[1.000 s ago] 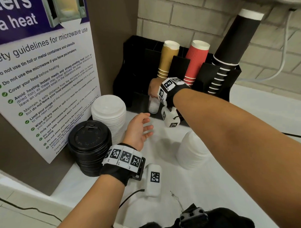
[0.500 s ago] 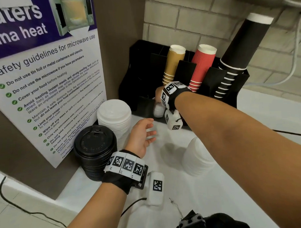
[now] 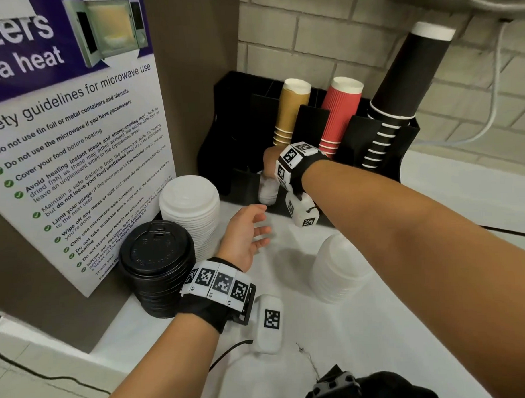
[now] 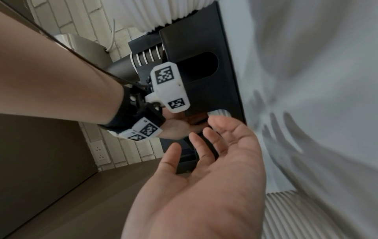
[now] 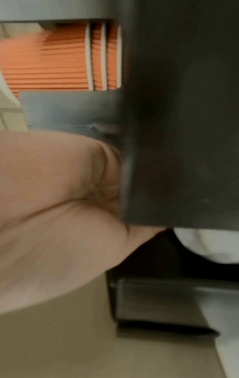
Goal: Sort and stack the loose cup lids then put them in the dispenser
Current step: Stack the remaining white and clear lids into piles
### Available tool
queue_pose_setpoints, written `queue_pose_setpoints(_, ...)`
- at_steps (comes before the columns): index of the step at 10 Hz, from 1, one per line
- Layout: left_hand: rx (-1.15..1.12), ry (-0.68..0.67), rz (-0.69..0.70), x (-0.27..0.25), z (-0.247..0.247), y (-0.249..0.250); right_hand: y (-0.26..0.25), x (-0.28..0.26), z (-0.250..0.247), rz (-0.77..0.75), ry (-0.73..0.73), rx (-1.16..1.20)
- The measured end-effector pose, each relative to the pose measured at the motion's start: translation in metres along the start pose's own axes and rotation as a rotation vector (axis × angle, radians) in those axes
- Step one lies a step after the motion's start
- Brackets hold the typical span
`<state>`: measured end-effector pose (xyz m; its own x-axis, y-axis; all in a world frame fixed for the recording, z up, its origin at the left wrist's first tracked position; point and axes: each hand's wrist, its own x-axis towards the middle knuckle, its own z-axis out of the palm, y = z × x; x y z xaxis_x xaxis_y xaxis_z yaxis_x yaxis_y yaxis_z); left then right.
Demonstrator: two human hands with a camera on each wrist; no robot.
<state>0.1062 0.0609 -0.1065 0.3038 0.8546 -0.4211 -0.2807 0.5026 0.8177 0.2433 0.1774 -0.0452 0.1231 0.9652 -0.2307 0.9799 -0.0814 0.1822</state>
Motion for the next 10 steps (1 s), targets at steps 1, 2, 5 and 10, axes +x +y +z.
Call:
queue_pose_setpoints(1, 0.145, -0.083, 0.074, -0.005, 0.005, 0.006, 0.005, -0.018, -0.020, -0.042, 0.113, 0.061)
queue_pose_setpoints(2, 0.454, -0.289, 0.164, -0.012, 0.013, 0.009, 0.014, -0.049, -0.049, -0.070, 0.085, 0.204)
queue_pose_setpoints(5, 1.033, -0.690, 0.251, -0.034, 0.046, -0.034, 0.049, -0.168, -0.045, -0.215, -0.592, 0.133)
queue_pose_setpoints(10, 1.146, -0.163, 0.341, -0.025, 0.013, -0.028, 0.027, -0.183, 0.020, -0.320, -0.246, 0.241)
